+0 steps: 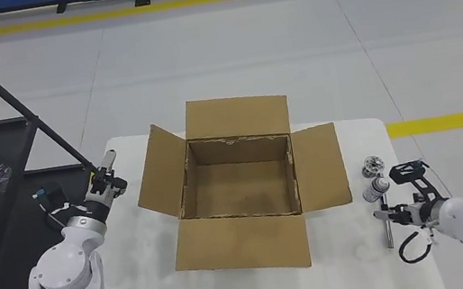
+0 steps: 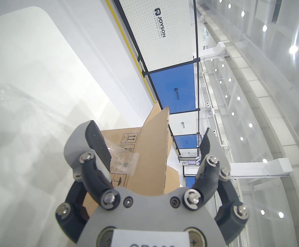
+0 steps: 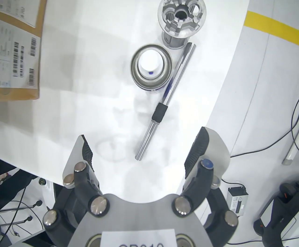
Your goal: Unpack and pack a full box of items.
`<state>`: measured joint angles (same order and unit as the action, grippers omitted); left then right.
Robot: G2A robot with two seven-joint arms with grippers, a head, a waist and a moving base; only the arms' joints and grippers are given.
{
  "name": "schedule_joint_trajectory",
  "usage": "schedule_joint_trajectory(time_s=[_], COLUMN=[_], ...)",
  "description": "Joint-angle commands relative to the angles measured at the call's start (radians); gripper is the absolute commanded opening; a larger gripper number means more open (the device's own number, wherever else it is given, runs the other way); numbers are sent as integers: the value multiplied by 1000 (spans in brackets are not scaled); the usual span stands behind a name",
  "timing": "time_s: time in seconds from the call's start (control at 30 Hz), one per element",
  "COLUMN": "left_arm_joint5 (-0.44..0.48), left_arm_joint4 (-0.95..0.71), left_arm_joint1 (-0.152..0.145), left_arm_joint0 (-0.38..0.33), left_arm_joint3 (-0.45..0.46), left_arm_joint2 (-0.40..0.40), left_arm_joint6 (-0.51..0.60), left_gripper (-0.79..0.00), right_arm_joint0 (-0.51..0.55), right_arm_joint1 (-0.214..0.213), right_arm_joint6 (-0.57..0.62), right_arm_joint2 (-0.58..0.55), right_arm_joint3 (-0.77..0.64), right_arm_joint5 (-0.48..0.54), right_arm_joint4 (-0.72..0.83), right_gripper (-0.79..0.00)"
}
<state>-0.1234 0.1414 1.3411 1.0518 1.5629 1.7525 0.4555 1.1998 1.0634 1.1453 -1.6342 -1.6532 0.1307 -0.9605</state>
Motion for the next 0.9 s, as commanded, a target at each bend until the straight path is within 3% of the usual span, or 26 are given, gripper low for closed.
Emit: schedule_joint_trajectory(time_s=[0.0,0.03,0.13,0.27,0.4,0.87], left_arm_joint5=[0,0,0,0,0,0], left_arm_joint4=[0,0,0,0,0,0], left_arm_joint1=[0,0,0,0,0,0], left_arm_joint0=[0,0,0,0,0,0], left_arm_joint3=[0,0,0,0,0,0], left_arm_joint2=[0,0,0,0,0,0], left_arm_joint6=[0,0,0,0,0,0], left_gripper=[0,0,0,0,0,0], right_arm_joint0=[-9,-15,-38,-60,-80,-65], right_arm_joint1=[2,3,6,9,11,14], right_arm_joint6=[-17,-25,-54,-79,-98,-164], right_arm_joint2=[19,29,58,85,111,102], right_arm_joint3=[26,41,87,127,157,134], right_arm_joint5=[-19,-30,-55,-74,-108,-191], right_arm_joint4=[-4,-13,-27,-29,-52,-22], right_gripper=[-46,-132,-175,-320,-394,-391])
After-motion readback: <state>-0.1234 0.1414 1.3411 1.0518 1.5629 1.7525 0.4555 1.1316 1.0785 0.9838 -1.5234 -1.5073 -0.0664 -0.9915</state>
